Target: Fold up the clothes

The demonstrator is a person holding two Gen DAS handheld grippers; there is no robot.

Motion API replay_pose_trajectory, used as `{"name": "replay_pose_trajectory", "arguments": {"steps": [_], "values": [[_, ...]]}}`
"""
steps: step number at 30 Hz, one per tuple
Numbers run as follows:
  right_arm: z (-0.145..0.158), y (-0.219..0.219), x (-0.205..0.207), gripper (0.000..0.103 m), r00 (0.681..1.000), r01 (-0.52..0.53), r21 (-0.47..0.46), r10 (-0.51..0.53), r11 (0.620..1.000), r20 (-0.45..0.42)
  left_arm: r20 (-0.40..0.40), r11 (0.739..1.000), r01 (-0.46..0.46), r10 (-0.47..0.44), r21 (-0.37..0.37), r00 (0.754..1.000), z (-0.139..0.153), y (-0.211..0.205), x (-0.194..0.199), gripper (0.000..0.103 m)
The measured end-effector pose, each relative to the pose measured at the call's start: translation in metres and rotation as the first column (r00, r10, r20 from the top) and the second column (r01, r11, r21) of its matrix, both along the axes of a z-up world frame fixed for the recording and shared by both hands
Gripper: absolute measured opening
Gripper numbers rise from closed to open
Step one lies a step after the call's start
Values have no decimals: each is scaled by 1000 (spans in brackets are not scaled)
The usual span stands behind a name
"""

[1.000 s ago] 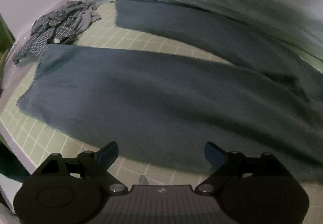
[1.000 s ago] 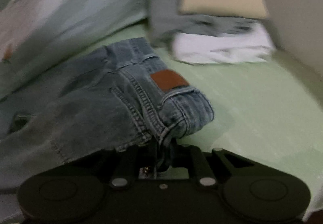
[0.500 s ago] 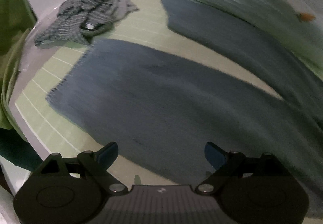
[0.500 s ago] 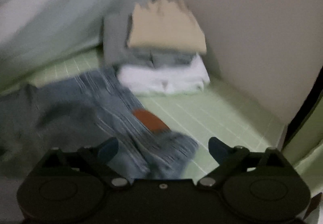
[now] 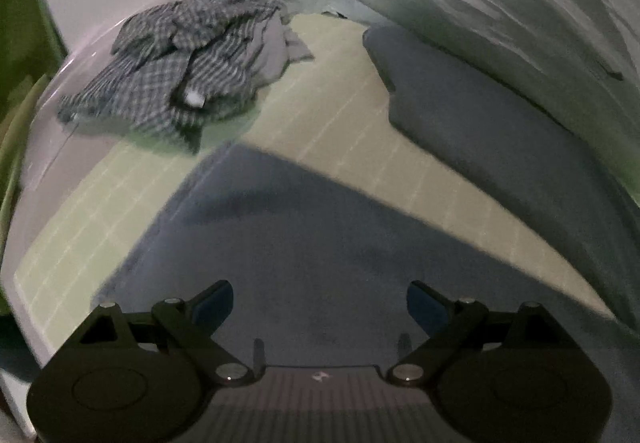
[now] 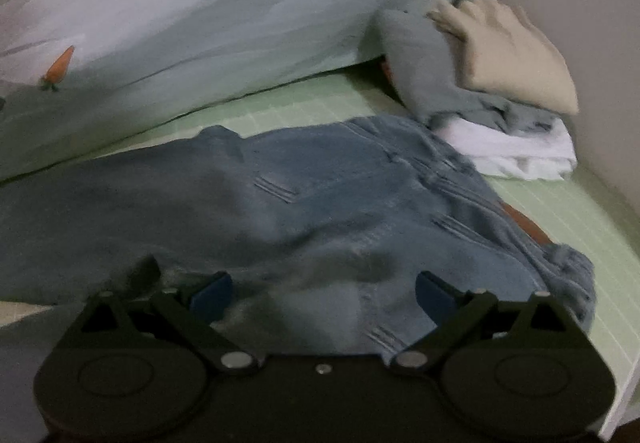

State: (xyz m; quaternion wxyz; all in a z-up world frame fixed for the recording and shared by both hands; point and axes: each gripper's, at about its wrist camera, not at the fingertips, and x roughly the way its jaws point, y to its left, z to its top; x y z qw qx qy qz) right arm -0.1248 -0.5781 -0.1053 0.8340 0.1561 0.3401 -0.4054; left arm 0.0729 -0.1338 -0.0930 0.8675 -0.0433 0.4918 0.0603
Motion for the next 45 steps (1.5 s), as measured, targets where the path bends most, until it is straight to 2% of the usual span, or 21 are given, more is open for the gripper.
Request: {"name": "replay_pose_trajectory", "arguments": {"steps": [7,13,16,19,25,28,29,30,31,32,34,36,37,39,42,43,45], "values": [[1,-22,43,99,999,38,61,-37,997,-16,10,999,25,-25,25,1000,0,-3,90,94],[-8,-51,65,99,993,88,84,-80,993,-88,21,999,52,-52,9,998,-16,-20,171,94],[-10,-63,72,99,987,141,111,-131,984,-89,-3,997,72,-72,17,997,-26,-33,206,93],[-11,-71,76,99,985,159,132,-149,978,-83,-11,990,127,-127,67,992,-34,-52,234,92],[-17,-78,82,99,979,172,130,-155,976,-131,-38,984,167,-165,64,986,-54,-72,271,82],[-19,-80,82,99,977,176,129,-157,976,-143,-37,985,169,-167,44,985,-59,-77,282,68],[-20,-80,81,99,977,177,129,-158,976,-146,-31,985,171,-170,30,985,-60,-79,284,58],[-20,-80,81,99,976,178,129,-159,976,-147,-23,984,179,-178,12,984,-58,-81,285,42],[-21,-80,80,99,976,179,130,-159,975,-148,-12,982,191,-190,14,982,-56,-85,287,31],[-21,-81,79,98,976,179,130,-160,975,-149,0,978,204,-204,49,979,-53,-92,287,7],[-22,-81,76,98,976,181,133,-161,974,-145,34,958,259,-265,123,964,-44,-112,284,7],[-22,-80,75,98,977,178,132,-159,975,-142,85,935,325,-339,141,937,-33,-134,276,7],[-22,-80,74,98,977,175,130,-156,976,-143,102,914,371,-389,162,915,-29,-150,269,7],[-23,-80,75,98,978,167,125,-149,978,-146,108,843,496,-524,209,845,-30,-187,247,7],[-25,-79,75,98,979,161,124,-142,979,-148,103,700,658,-703,279,704,-31,-241,214,7],[-25,-79,75,98,979,157,125,-138,980,-148,91,643,706,-755,298,649,-33,-259,202,8],[-26,-78,75,98,980,150,125,-131,981,-148,22,512,795,-844,324,535,-49,-289,174,17]]}}
